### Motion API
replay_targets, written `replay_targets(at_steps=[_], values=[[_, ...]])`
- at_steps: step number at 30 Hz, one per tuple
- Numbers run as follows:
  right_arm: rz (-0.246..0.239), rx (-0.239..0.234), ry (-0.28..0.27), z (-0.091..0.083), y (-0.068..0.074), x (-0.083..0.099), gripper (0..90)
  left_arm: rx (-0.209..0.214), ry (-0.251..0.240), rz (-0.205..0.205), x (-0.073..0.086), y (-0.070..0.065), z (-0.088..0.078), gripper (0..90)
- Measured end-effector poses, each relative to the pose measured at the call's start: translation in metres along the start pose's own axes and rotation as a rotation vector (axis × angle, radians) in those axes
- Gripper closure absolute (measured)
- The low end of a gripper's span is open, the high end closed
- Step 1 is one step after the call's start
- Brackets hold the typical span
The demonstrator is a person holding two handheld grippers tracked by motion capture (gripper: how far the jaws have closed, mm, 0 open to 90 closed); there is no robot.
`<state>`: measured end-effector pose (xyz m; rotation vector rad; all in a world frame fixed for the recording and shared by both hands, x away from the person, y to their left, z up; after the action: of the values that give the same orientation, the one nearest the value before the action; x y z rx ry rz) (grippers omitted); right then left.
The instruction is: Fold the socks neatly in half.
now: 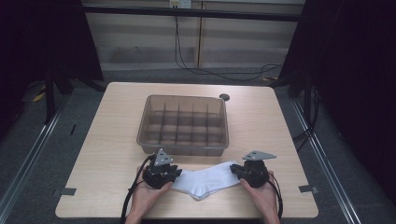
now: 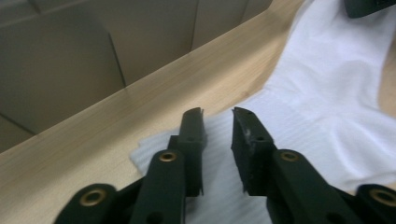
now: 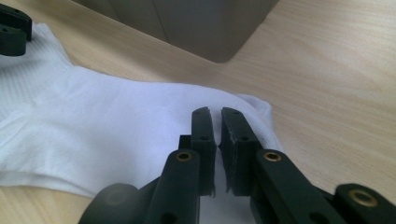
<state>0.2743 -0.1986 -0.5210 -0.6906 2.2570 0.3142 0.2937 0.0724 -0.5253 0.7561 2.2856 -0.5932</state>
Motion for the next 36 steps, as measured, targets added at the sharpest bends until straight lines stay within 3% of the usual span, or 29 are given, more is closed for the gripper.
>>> replay_targets(at_steps=[7,9,12,14,21,23,26,30,33,36], values=[[0.006,0.030,0.031,0.008,-0.006,0.006,82.3,-0.019,0.015,0.053,0.002,0.000,0.004,68.1],[0.013,0.028,0.029,0.009,-0.007,0.006,82.3,-0.025,0.014,0.056,0.003,0.000,0.003,68.2],[0.010,0.067,0.050,0.009,-0.010,0.006,80.8,-0.013,0.002,0.038,0.006,-0.001,0.003,68.2],[0.007,0.072,0.039,0.011,-0.012,0.005,80.7,-0.007,0.021,0.038,0.007,-0.002,0.000,68.1],[-0.007,0.023,0.038,0.010,-0.010,0.002,74.2,-0.016,0.038,0.034,0.014,-0.008,-0.007,67.8],[0.003,0.000,0.016,0.006,-0.009,0.000,72.6,-0.003,0.032,0.042,0.015,-0.008,-0.008,66.8],[0.010,0.003,-0.009,-0.001,-0.012,-0.002,72.7,0.003,0.035,0.038,0.014,-0.005,-0.009,64.0],[0.049,0.067,-0.063,-0.014,-0.026,-0.006,72.7,0.008,0.035,0.040,0.013,-0.003,-0.008,59.0],[0.073,0.068,-0.037,-0.013,-0.033,-0.003,71.5,0.004,0.035,0.031,0.012,-0.004,-0.007,54.9],[0.090,0.040,-0.028,-0.010,-0.036,0.001,71.5,-0.001,0.043,0.040,0.010,-0.006,-0.008,52.3]])
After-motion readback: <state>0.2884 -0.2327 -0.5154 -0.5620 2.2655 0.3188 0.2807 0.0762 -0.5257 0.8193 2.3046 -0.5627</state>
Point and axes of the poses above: each handheld gripper's, and its own axes: z roughly forward along the jaws, x roughly out of its underside, y roughly to its left, the point moved 5 cm from there along z, roughly forward along the jaws, and after that the axes turned 9 degrees about -z, right-handed, at the moved point
